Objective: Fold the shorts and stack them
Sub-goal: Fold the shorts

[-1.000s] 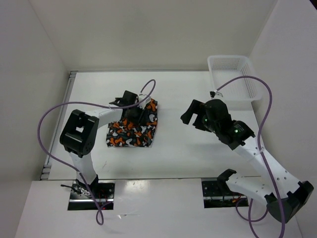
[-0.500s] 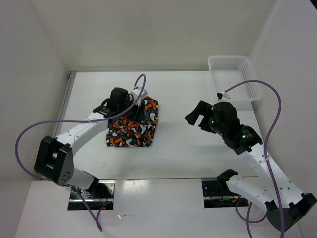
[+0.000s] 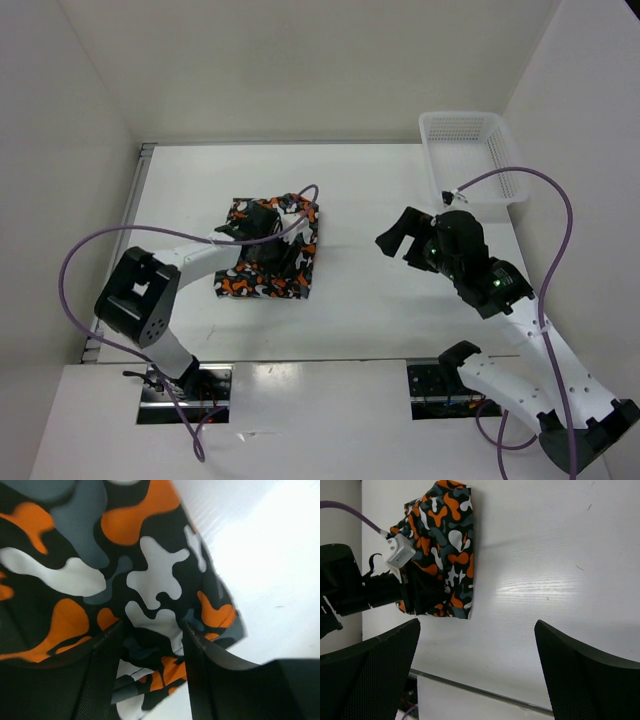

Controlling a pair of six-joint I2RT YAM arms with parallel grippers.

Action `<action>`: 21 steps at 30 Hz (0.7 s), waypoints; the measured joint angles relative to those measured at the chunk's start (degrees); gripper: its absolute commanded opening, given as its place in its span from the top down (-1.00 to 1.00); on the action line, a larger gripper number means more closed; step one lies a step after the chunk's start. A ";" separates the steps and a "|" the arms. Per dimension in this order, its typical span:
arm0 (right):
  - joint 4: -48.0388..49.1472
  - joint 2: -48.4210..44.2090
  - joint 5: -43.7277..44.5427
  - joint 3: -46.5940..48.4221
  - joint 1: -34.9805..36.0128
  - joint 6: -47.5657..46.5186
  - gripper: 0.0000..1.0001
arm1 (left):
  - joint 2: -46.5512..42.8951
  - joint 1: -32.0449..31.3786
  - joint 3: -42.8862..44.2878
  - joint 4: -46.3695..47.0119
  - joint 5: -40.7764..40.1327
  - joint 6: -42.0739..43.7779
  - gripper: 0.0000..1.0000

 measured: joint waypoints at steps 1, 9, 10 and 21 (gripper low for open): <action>-0.02 -0.48 0.00 0.00 0.00 0.00 -1.00 | -0.61 -0.09 1.09 -1.70 -0.20 0.04 -0.21; -1.38 -1.81 3.87 1.31 0.00 1.55 -1.00 | -16.90 1.66 16.09 -10.10 1.77 0.11 -0.57; -1.51 -1.81 4.70 1.49 0.00 1.79 -1.00 | -19.69 2.62 16.72 -9.84 2.34 0.09 -0.59; -2.19 -6.10 9.35 1.64 0.00 3.72 -1.00 | -50.05 12.35 -0.81 -6.38 -2.78 0.07 -0.84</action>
